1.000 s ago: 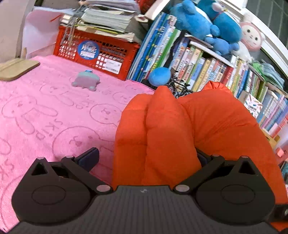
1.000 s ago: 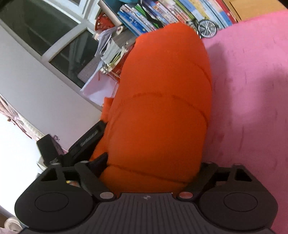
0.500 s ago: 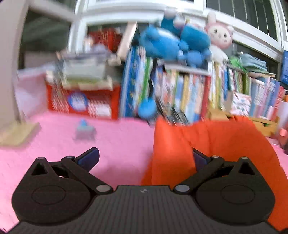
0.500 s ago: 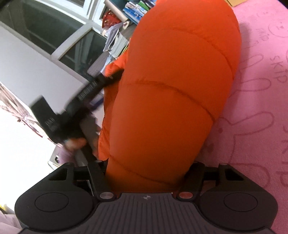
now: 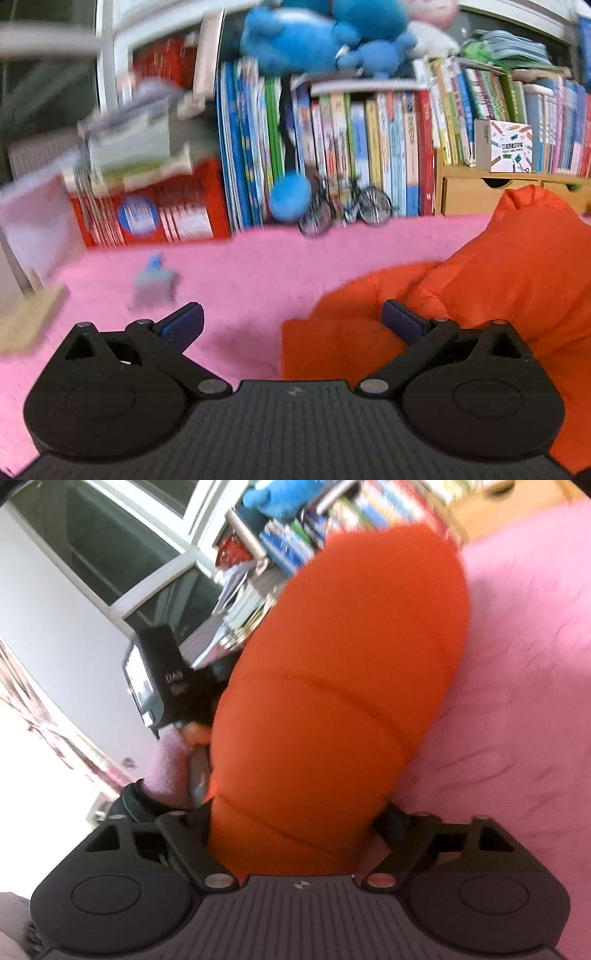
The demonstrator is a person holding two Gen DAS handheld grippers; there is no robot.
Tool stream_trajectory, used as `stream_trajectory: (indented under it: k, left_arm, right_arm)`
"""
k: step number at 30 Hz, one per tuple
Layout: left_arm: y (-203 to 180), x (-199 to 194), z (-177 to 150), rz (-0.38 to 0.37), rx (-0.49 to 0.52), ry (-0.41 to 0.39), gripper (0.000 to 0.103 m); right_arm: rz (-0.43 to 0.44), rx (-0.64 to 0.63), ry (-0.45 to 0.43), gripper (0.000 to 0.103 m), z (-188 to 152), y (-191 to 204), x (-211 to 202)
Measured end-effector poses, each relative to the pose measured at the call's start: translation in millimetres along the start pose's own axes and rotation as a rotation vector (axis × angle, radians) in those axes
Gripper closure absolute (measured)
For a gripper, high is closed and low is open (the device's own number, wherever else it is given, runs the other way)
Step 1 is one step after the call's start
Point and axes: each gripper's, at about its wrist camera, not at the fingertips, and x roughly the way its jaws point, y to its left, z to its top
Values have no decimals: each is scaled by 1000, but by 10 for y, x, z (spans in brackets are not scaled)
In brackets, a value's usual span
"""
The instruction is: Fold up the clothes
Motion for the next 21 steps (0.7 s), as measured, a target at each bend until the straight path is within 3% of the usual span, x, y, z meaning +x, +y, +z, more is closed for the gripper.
stream_trajectory:
  k: [4, 6, 10, 12, 14, 17, 21]
  left_arm:
    - [29, 79, -95, -13, -54, 30, 0]
    - [-6, 76, -128, 9, -43, 19, 0]
    - [-60, 80, -170, 43, -24, -1, 0]
    - [-73, 77, -174, 55, -17, -6, 0]
    - [-86, 69, -173, 72, -8, -11, 0]
    - [-109, 67, -178, 99, 10, -22, 0]
    - [-134, 86, -193, 125, 31, -24, 0]
  right_arm:
    - [-122, -141, -84, 13, 55, 101, -202]
    - [-229, -337, -165, 13, 20, 373, -276]
    - [-531, -907, -388, 13, -91, 981, -82]
    - [-578, -1135, -390, 16, -39, 1141, 238]
    - [-574, -1256, -330, 23, 19, 1143, 481]
    - [-561, -1427, -231, 24, 105, 1134, 839]
    - [-560, -1437, -100, 25, 233, 917, 1045]
